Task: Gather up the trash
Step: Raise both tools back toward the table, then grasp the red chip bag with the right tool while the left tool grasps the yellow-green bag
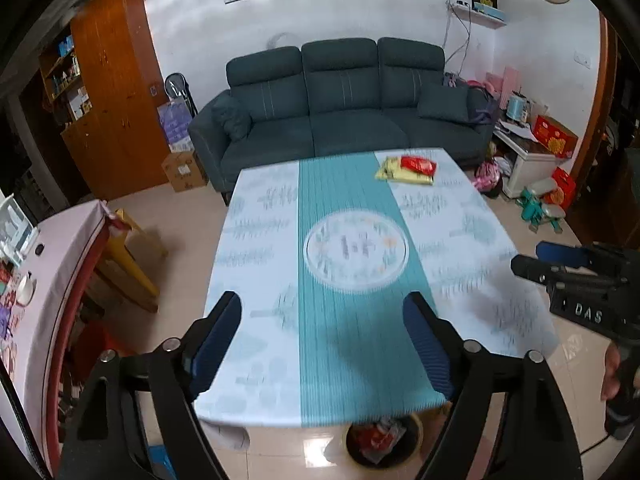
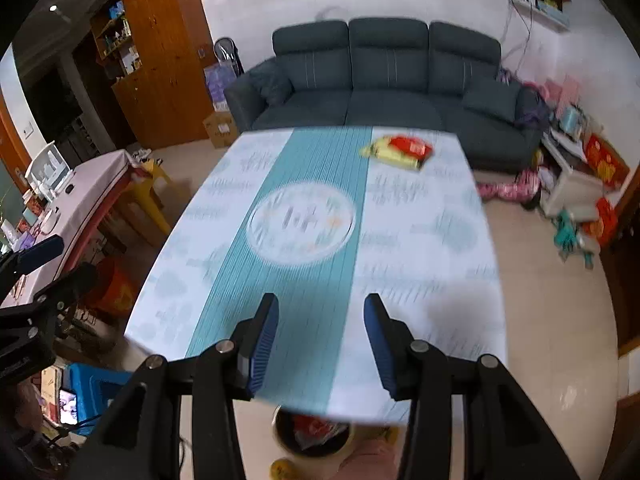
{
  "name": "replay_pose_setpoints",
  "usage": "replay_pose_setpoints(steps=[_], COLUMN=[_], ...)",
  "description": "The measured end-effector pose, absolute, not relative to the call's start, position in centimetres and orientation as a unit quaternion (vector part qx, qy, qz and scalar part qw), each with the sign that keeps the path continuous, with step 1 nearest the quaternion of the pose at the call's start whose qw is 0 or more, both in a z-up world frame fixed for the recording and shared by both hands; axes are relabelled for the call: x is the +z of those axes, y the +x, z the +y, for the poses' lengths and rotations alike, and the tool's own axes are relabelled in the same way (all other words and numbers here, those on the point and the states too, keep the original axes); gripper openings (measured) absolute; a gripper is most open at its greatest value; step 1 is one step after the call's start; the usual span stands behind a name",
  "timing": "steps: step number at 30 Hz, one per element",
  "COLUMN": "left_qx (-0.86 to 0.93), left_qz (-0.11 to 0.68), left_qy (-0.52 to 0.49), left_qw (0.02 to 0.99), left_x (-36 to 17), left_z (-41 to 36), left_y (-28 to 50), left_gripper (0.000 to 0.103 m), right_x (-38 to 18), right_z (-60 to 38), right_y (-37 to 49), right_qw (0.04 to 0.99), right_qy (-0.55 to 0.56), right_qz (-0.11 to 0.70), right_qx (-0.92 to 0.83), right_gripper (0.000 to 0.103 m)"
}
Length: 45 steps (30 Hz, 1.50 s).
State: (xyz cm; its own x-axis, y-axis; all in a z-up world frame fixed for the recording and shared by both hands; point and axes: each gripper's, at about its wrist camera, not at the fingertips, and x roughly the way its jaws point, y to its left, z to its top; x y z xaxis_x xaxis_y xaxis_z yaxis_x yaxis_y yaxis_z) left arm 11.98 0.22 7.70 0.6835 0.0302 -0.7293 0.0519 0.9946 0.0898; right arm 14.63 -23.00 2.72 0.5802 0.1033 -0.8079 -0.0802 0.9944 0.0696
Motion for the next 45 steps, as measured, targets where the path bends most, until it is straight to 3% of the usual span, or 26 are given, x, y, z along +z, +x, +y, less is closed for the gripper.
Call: replay_pose_setpoints(steps=[8,13,22,26,30,39,40,42,45], left_qx=[0.038,0.045,0.07,0.069,0.071,0.069,0.07,0.07,0.067], left_qz=[0.388,0.415,0.498,0.537,0.561,0.589,0.59,0.593,0.598], left_qy=[0.056,0.02,-0.026,-0.048,-0.07,-0.131,-0.135,-0.149,-0.166], left_qw=[0.919,0.908,0.864,0.839,0.822,0.794,0.793,0.788,0.781], left_x=[9.7,8.3,-0.5,-4.5,-7.7,-11.9,-12.0,-12.5,-13.0], left_z=[-6.0,-9.9,-13.1,-13.8,-13.8,-13.4,-13.2,-13.0,-13.0], left_y=[24.6,34.1,49.7,52.7,54.3,56.9,57.0,57.5,58.3], left_gripper=[0.085,0.085,0.085,0.085,0.085,0.085,0.085,0.085,0.085], right_x=[4.9,4.3,-5.4,-10.0,-13.0,-17.7,-17.9,-18.2,-18.0], right_z=[-29.6,-34.4,-40.0,-40.0,-38.9,-37.4,-37.5,-38.2,-39.6], right_y=[28.3,37.7,52.9,56.4,58.3,60.5,60.7,61.0,61.1], right_qw=[0.894,0.885,0.842,0.827,0.807,0.778,0.776,0.777,0.779], right_qy=[-0.037,-0.045,-0.066,-0.082,-0.117,-0.161,-0.157,-0.139,-0.089], right_qz=[0.436,0.446,0.509,0.523,0.535,0.553,0.556,0.56,0.563], right_qx=[0.098,0.129,0.166,0.191,0.223,0.253,0.254,0.25,0.261], right_gripper=[0.045,0.062,0.062,0.063,0.072,0.072,0.07,0.038,0.021])
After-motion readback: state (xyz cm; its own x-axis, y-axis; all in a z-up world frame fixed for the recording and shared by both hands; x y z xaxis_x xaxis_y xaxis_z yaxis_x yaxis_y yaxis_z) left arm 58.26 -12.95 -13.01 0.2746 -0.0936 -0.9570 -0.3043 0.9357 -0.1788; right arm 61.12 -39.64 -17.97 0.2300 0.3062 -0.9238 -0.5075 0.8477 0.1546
